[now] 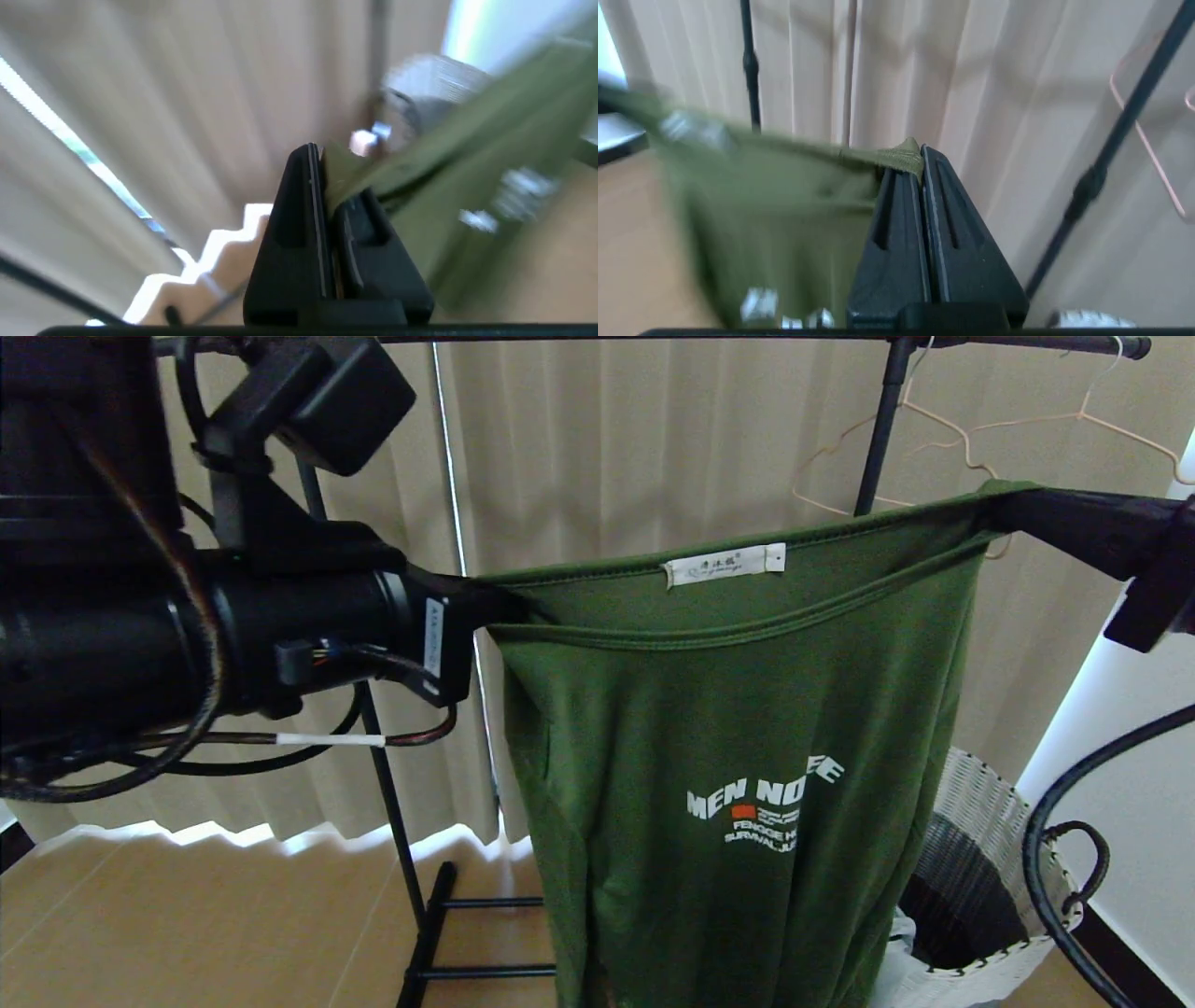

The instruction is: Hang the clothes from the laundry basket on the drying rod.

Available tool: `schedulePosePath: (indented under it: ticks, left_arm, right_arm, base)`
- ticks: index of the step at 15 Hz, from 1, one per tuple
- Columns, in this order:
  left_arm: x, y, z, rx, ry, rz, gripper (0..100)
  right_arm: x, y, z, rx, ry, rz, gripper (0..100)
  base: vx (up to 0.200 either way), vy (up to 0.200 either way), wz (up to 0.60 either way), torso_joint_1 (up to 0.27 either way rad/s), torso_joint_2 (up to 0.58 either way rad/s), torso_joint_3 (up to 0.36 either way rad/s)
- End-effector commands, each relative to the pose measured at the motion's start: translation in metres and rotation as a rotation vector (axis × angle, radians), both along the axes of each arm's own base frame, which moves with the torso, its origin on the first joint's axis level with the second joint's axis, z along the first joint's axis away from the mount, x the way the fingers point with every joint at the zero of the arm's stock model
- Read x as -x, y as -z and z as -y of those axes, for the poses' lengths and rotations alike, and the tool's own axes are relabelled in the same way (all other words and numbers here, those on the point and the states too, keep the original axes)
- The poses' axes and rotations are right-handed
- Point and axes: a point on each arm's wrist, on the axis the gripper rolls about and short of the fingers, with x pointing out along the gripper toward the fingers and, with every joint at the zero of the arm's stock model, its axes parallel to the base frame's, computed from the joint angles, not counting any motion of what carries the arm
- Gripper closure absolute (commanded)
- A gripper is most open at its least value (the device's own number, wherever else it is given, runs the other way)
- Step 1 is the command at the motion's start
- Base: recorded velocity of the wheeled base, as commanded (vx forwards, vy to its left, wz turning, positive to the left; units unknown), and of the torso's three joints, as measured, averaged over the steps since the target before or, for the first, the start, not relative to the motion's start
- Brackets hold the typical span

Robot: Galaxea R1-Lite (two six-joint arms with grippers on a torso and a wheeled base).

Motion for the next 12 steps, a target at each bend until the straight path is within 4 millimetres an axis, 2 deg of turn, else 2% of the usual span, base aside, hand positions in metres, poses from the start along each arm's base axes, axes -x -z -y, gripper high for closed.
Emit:
schedulePosePath:
  ticks: [1, 2, 4, 7, 12]
  left_arm:
    - [0.025, -0.015, -0.018, 0.035, 0.056, 0.028, 100]
    - [0.031, -0.017, -0.022, 0.042, 0.094, 0.033, 100]
    - [0.052, -0.016, -0.031, 0.078, 0.277, 0.027, 100]
    - [0.068, -0.015, -0.033, 0.092, 0.367, 0.031, 100]
    - [0.068, -0.013, -0.032, 0.086, 0.369, 0.029, 100]
  right_arm:
    - [-0.022, 0.008, -0.013, 0.009, -0.001, -0.023, 100]
    - [-0.029, 0.009, -0.017, 0.001, -0.005, -0.012, 100]
    - [-0.042, 0.008, -0.024, -0.036, -0.014, 0.015, 100]
    - [-0.046, 0.006, -0.028, -0.052, -0.021, 0.029, 100]
    - [-0.044, 0.004, -0.026, -0.059, -0.018, 0.036, 100]
  base:
    - [0.0, 0.0, 0.0, 0.0, 0.0, 0.0]
    - [0.0, 0.0, 0.0, 0.0, 0.0, 0.0]
    - [0.0, 0.0, 0.0, 0.0, 0.0, 0.0]
    - [0.0, 0.0, 0.0, 0.0, 0.0, 0.0]
    - [0.0, 0.0, 0.0, 0.0, 0.0, 0.0]
